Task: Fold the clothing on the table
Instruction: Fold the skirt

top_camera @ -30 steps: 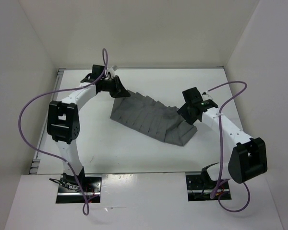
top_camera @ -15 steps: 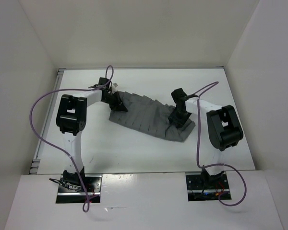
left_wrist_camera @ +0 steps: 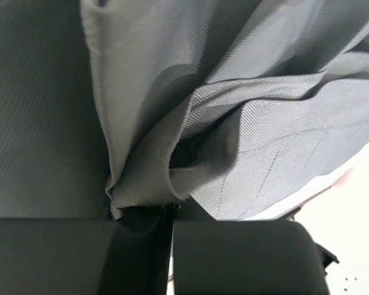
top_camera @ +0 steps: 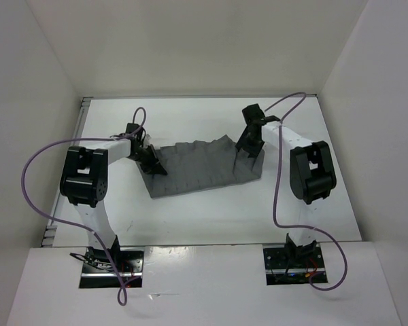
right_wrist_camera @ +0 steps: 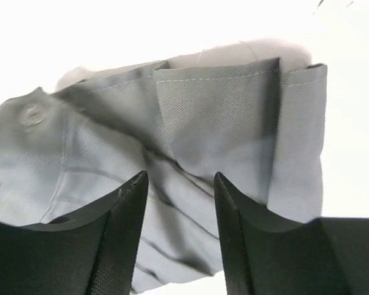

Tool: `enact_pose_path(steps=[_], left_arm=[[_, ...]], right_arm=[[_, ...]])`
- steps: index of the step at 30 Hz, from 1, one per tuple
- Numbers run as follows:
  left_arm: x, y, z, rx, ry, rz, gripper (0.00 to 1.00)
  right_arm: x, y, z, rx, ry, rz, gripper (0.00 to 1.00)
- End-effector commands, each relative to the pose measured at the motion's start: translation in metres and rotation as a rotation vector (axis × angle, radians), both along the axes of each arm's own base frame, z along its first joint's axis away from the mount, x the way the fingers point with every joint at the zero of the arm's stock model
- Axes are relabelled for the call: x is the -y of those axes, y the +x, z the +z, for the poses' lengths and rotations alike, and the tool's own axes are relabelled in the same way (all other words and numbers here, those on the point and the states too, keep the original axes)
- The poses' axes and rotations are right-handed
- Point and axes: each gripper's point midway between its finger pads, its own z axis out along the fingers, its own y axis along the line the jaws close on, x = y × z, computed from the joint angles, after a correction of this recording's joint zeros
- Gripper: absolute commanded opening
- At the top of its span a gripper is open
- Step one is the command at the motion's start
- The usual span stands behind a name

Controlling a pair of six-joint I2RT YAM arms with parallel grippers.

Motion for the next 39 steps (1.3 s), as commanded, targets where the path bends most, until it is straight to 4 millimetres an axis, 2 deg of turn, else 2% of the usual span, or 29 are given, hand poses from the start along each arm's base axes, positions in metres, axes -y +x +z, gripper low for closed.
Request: enact_pose_path(steps=[1,2,3,4,7,8,9,10,11,12,13,14,16,18,23,30,33,34,39], left_arm=[[-0.013,0.022,0.030,0.084,0.061,0.009,0.00],[-0.013,0.027,0.040,0.107,0.059,0.009,0.00],[-0.012,0.041,0.060,0.167,0.053,0.011,0.00],[-0.010,0.045,0.077,0.209,0.042,0.000,0.04],[0.003,0.058,0.116,0.303,0.009,-0.041,0.17],[0.011,0.057,0.123,0.319,-0.015,-0.071,0.19],[0.014,0.059,0.129,0.331,-0.030,-0.078,0.19],[0.016,0.060,0.125,0.327,-0.042,-0.084,0.19],[0.020,0.065,0.130,0.344,-0.069,-0.098,0.19],[0.027,0.064,0.122,0.322,-0.092,-0.109,0.19],[0.030,0.068,0.121,0.333,-0.111,-0.119,0.16],[0.034,0.068,0.114,0.311,-0.138,-0.123,0.14],[0.042,0.069,0.109,0.311,-0.159,-0.143,0.08],[0.052,0.067,0.103,0.294,-0.172,-0.160,0.02],[0.070,0.068,0.086,0.281,-0.165,-0.207,0.00],[0.092,0.062,0.038,0.194,-0.091,-0.269,0.00],[0.090,0.067,0.015,0.168,-0.038,-0.257,0.00],[0.093,0.066,0.012,0.162,-0.021,-0.263,0.00],[0.083,0.067,-0.012,0.130,0.075,-0.239,0.00]], right_arm=[[0.013,0.005,0.047,0.100,0.053,0.030,0.54],[0.015,0.001,0.056,0.112,0.083,0.043,0.54],[0.010,-0.001,0.060,0.114,0.148,0.075,0.54],[0.020,-0.006,0.055,0.099,0.173,0.064,0.54],[0.024,-0.014,0.051,0.093,0.229,0.109,0.54],[0.027,-0.012,0.046,0.087,0.231,0.127,0.54],[0.019,-0.018,0.040,0.058,0.278,0.164,0.54],[0.023,-0.017,0.034,0.052,0.308,0.165,0.51],[0.020,-0.022,0.019,0.014,0.343,0.177,0.49],[0.017,-0.024,0.015,0.003,0.385,0.186,0.38],[0.009,-0.027,0.013,-0.009,0.454,0.207,0.31],[0.011,-0.026,0.003,-0.031,0.477,0.198,0.24],[0.004,-0.027,-0.004,-0.051,0.521,0.213,0.12],[0.004,-0.028,-0.013,-0.074,0.547,0.208,0.08],[0.002,-0.031,-0.023,-0.107,0.564,0.195,0.07],[-0.004,-0.037,-0.031,-0.141,0.614,0.205,0.07],[-0.007,-0.045,-0.035,-0.170,0.636,0.204,0.07],[-0.008,-0.045,-0.034,-0.167,0.642,0.215,0.07],[-0.010,-0.056,-0.030,-0.196,0.667,0.233,0.07]])
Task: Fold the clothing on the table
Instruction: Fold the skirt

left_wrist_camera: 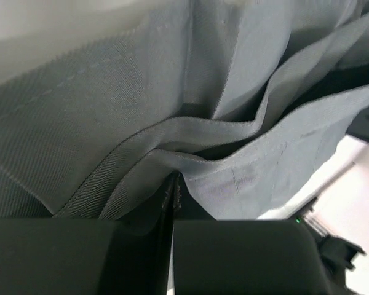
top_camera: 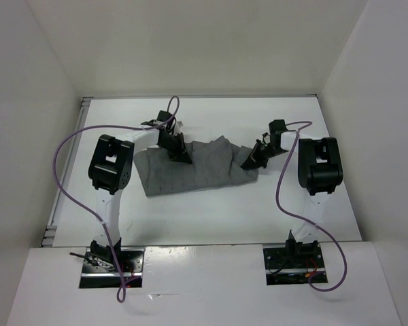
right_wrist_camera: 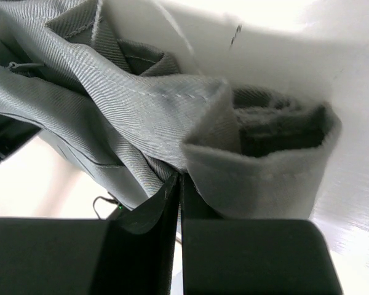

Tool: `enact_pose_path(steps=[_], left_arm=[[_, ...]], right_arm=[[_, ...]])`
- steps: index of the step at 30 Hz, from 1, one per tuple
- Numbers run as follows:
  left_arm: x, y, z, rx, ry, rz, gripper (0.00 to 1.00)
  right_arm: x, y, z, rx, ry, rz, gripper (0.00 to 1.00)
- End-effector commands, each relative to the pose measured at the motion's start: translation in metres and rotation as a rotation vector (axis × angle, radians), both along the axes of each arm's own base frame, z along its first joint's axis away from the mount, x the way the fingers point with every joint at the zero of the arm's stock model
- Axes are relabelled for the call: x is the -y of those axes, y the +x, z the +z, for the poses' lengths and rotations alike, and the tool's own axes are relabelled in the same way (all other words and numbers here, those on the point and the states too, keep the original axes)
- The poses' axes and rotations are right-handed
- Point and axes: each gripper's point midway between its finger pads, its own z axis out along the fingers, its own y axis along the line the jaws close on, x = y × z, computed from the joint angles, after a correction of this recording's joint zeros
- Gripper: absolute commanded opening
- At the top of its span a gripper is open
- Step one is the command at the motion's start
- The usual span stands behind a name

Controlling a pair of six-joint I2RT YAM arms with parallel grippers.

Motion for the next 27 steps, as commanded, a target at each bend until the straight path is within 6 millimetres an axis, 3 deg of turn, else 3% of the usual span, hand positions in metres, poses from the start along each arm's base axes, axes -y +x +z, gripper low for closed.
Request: enact_pose_path(steps=[1,7,15,23,27], left_arm=[[-0.013,0.011,-0.016,0.026,0.110,0.028,0.00],[-0.013,0.008,-0.033,0.013,0.163,0.027,0.00],[-0.011,0.013,-0.026,0.034,0.180,0.039,0.00],[-0.014,0.014,-0.024,0.035,0.196,0.054,0.00],[-0.018,0.013,-0.026,0.032,0.216,0.061,0.00]], right_arm=[[-0.002,-0.011,0.000,-0.019,0.038,0.029,0.07],[-0.009,-0.026,0.002,-0.041,0.069,0.072,0.07],[-0.047,-0.062,0.009,-0.075,0.101,0.211,0.08],[-0.065,-0.094,0.054,-0.009,0.151,0.289,0.10],[-0.065,-0.120,0.075,0.000,0.179,0.319,0.12]])
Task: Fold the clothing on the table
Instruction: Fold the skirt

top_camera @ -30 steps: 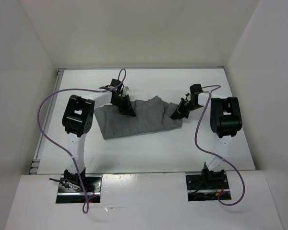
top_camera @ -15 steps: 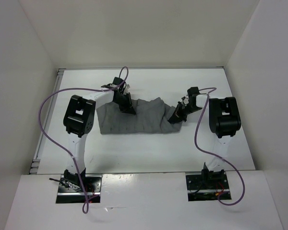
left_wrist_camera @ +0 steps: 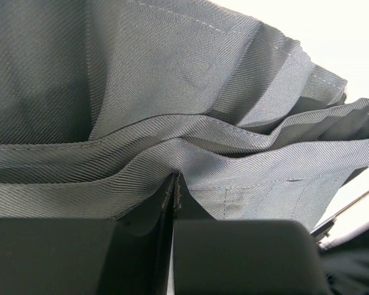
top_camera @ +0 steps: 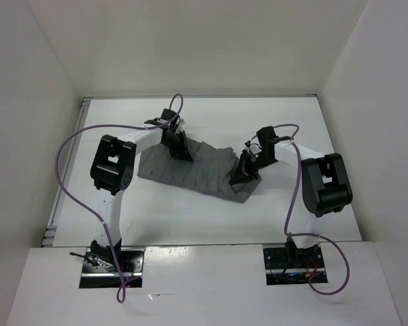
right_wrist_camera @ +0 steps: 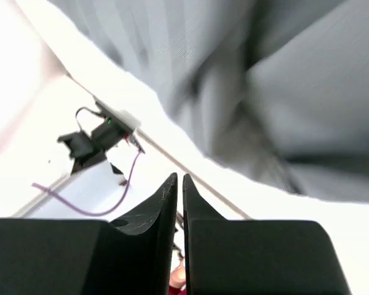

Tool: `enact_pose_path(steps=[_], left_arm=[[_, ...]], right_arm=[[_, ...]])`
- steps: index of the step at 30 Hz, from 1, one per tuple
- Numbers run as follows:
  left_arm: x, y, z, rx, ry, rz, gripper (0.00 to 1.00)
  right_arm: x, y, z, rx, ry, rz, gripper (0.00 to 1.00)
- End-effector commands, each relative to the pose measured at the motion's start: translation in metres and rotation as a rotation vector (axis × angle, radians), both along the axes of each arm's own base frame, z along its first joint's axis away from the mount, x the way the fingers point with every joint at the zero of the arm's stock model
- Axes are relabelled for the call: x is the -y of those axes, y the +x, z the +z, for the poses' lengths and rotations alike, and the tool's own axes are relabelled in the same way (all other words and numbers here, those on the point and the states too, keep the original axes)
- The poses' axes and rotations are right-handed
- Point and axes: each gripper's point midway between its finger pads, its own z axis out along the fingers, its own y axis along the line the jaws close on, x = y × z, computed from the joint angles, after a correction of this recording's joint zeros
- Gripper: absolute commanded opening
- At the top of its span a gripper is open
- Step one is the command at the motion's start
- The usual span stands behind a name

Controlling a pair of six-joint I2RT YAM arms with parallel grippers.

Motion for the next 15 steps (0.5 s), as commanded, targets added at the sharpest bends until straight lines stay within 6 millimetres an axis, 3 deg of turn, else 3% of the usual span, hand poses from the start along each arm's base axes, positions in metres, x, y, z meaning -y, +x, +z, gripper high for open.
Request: enact_pose_path(steps=[1,4,6,7,9,14,15], left_arm=[[-0.018,0.000,-0.025,-0.022,0.117,0.039,0.00],[-0.018,0.000,-0.025,-0.022,0.117,0.039,0.00],[-0.018,0.000,-0.025,-0.022,0.117,0.039,0.00],[-0.019,-0.002,-0.025,-0.030,0.120,0.038,0.00],[-0.018,0.000,-0.016,-0.010,0.113,0.039,0.00],[-0.017,0.001,0.003,0.026,0.095,0.030,0.00],[-0.016,0.000,0.004,0.024,0.087,0.026,0.00]], right_arm=[[-0.006,-0.032,0.033,0.004,0.062,0.057,0.12],[-0.002,-0.053,0.038,0.000,0.059,0.083,0.13],[0.003,-0.056,0.042,0.025,0.021,0.070,0.13],[0.009,-0.052,0.037,0.047,-0.038,0.050,0.18],[0.012,-0.031,0.046,0.108,-0.092,0.001,0.32],[0.004,0.035,0.063,0.271,-0.105,-0.117,0.35],[0.002,0.044,0.055,0.256,-0.107,-0.124,0.35]])
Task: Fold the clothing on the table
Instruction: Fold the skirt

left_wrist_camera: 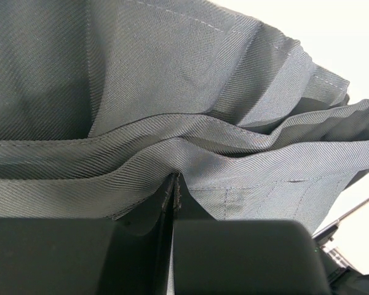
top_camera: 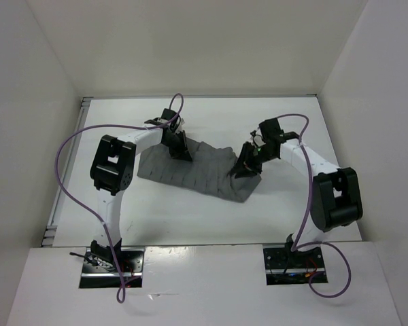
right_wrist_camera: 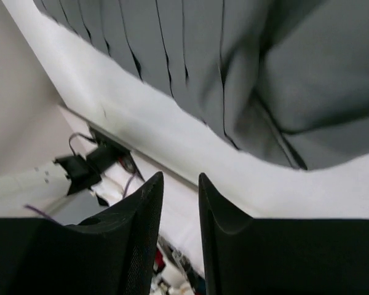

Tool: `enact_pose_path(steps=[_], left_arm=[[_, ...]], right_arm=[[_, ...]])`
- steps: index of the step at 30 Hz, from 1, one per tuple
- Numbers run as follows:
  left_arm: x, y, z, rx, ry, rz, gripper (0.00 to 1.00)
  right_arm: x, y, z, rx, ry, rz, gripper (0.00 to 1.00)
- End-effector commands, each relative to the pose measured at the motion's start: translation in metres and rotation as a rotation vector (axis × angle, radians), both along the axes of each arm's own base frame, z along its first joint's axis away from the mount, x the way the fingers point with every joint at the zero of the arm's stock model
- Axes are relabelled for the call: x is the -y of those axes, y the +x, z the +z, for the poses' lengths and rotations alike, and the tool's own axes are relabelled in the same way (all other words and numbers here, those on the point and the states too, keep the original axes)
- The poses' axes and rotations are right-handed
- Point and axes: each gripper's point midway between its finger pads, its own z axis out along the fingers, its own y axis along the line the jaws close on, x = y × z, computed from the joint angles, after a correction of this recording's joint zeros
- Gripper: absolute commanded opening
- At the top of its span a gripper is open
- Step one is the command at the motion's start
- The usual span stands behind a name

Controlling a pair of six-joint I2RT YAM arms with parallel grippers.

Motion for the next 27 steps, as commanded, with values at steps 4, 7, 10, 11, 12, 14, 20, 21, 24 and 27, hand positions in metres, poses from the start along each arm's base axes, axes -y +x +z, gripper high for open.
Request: enact_pose_path(steps=[4,7,10,11,12,14,20,21,24,27], left_arm=[[-0.015,-0.001,0.008,0.031,0.071,0.016,0.00],[-0.017,-0.004,0.008,0.032,0.074,0.008,0.00],[-0.019,-0.011,0.008,0.024,0.077,0.007,0.00],[-0.020,-0.014,0.004,0.012,0.081,0.007,0.00],[-0.024,-0.013,0.004,0.016,0.084,0.008,0.00],[-0.024,-0.013,0.004,0.016,0.084,0.008,0.00],[-0.024,-0.013,0.004,0.020,0.086,0.000,0.00],[-0.024,-0.013,0.004,0.020,0.086,0.000,0.00],[-0.029,-0.011,0.004,0.024,0.089,0.002,0.00],[-0.032,-0.009,0.004,0.023,0.089,0.011,0.00]], right_arm=[[-0.005,0.079,-0.015,0.096,-0.114,-0.099,0.43],[0.001,0.075,-0.034,0.077,-0.178,-0.098,0.47],[0.001,0.062,-0.050,0.052,-0.189,-0.079,0.48],[-0.004,0.059,-0.052,0.056,-0.174,-0.065,0.48],[-0.004,0.055,-0.056,0.046,-0.166,-0.060,0.48],[-0.013,0.050,-0.057,0.040,-0.130,-0.033,0.48],[-0.036,0.040,-0.076,0.002,-0.119,0.019,0.46],[-0.042,0.038,-0.079,-0.001,-0.117,0.026,0.44],[-0.049,0.033,-0.088,-0.024,-0.122,0.039,0.12],[-0.045,0.038,-0.074,0.015,-0.160,-0.004,0.00]])
